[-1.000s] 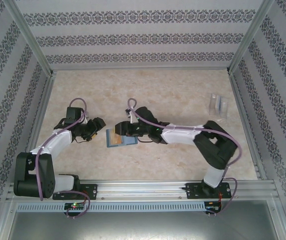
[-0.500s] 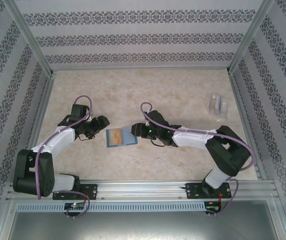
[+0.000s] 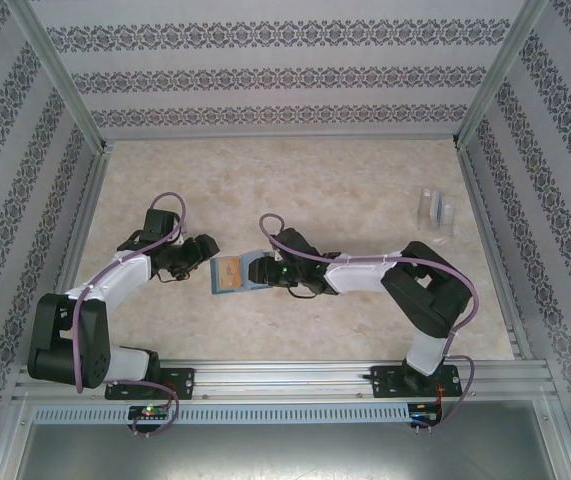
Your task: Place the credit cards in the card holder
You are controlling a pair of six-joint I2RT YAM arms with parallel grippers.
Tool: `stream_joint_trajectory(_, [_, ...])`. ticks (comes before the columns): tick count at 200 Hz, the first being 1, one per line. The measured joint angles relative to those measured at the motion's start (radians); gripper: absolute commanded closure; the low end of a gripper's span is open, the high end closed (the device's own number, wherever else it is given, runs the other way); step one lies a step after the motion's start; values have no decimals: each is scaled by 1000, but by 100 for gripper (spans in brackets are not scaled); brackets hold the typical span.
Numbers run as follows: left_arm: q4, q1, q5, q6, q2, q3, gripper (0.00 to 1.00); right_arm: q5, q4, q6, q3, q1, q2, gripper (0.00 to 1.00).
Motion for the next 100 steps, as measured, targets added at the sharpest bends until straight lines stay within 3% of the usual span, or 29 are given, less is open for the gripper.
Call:
stream_joint_trajectory(62, [-16, 0, 1, 1, 0, 1, 23, -50, 16, -14, 82, 20, 75, 50])
stream_joint_trajectory(70, [-16, 0, 2, 0, 0, 1, 10, -58, 22, -15, 96, 22, 97, 50])
stream_joint_trajectory(79, [-16, 0, 5, 0, 1, 2, 2, -68, 29, -18, 111, 26, 122, 50])
stream_joint_trajectory(100, [-19, 0, 9, 0, 7, 3, 0, -94, 37, -34, 151, 40, 166, 52])
